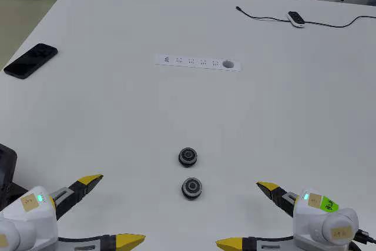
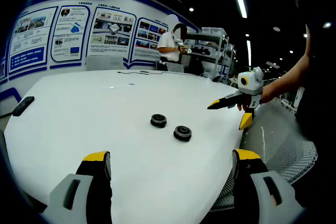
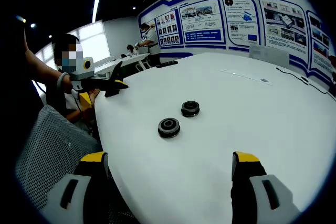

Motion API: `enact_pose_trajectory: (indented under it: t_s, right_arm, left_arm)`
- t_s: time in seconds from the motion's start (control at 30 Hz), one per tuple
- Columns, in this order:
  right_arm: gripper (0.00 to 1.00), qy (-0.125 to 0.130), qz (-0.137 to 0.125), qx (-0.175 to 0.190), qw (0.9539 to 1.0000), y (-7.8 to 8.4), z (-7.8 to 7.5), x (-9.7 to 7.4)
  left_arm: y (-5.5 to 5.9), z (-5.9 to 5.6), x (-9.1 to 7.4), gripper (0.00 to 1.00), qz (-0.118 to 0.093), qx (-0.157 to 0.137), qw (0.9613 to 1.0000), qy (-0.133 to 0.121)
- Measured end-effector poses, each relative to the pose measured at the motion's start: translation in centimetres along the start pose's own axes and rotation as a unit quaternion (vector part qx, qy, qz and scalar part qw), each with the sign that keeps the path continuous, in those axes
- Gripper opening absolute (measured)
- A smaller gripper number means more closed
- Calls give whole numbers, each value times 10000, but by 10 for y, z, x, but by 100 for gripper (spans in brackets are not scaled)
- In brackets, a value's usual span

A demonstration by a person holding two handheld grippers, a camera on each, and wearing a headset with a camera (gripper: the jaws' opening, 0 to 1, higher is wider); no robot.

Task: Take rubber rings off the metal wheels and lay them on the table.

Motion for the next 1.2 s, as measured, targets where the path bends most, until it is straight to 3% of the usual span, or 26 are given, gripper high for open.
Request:
enact_pose_trajectory:
  t_s: [0.77, 0.97, 1.2]
  right_arm:
    - [99, 67, 97, 238, 9996, 2, -1, 3]
    - [88, 77, 355, 418, 9985, 5, 1, 8]
    - [83, 29, 264, 604, 9978, 1, 5, 18]
  left_arm:
    - [8, -1, 2, 93, 221, -22, 9997, 36]
    - [9, -2, 5, 88, 340, 80, 9994, 46]
    - [8, -3, 13, 83, 390, 99, 9991, 100]
Point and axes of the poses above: the centre of the closed fingertips' face, and the gripper's own axes: x roughly forward along the fingers, z roughly to its left, y roughly out of its underside, the point moved 5 cm from there along -x, roughly backward along the fingers, and after that the axes turned 8 degrees about -z, right-handed, at the moved point
